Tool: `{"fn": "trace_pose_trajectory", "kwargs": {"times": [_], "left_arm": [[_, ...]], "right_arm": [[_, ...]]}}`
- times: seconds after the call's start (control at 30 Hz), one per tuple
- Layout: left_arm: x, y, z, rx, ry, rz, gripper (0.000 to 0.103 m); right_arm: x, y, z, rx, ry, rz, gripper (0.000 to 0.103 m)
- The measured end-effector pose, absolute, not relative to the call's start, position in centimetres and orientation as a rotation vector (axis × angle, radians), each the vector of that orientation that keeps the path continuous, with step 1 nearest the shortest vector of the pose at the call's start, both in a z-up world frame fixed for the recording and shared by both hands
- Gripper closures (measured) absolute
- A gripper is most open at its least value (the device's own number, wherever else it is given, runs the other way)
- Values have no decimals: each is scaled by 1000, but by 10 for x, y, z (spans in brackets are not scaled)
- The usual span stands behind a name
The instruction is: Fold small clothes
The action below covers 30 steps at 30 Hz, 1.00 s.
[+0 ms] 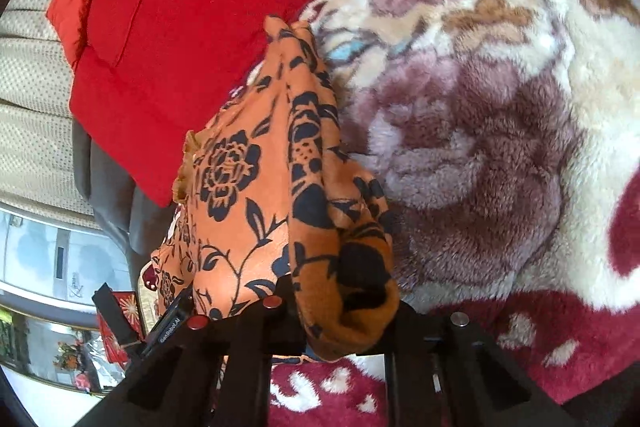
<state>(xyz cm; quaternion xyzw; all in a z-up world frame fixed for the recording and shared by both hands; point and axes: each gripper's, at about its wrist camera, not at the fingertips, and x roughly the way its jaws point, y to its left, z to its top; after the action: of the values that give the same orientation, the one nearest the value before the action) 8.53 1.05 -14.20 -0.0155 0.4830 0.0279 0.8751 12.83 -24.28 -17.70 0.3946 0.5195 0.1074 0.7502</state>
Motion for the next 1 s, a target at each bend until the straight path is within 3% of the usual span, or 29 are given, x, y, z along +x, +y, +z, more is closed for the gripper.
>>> {"fn": "trace_pose_trajectory", "kwargs": {"times": [0.17, 0.2, 0.27, 0.33, 0.5, 0.63, 0.73, 0.9, 1.0], "left_arm": [[52, 27, -94, -108, 805, 18, 32], [54, 25, -101, -79, 806, 39, 32], [83, 21, -156, -33, 1052, 4, 29], [80, 25, -146, -41, 973, -6, 30], [47, 83, -92, -253, 798, -41, 30], [2, 155, -85, -383, 726, 65, 30], [-28, 203, -92, -433, 699, 179, 30], [-58, 259, -110, -559, 742, 270, 30], [-49, 257, -102, -590, 736, 182, 30]], "right_arm": [[133, -230, -154, 784, 1115, 225, 89], [135, -227, -154, 771, 1121, 221, 89], [143, -219, -156, 740, 1144, 205, 89], [148, -209, -146, 713, 1146, 198, 90], [153, -149, -58, 505, 974, 290, 91], [144, -50, -4, 354, 862, 491, 91], [135, 31, -19, 263, 900, 638, 91], [132, 122, -130, 194, 1197, 766, 87], [122, 120, -130, 220, 1143, 779, 80]]}}
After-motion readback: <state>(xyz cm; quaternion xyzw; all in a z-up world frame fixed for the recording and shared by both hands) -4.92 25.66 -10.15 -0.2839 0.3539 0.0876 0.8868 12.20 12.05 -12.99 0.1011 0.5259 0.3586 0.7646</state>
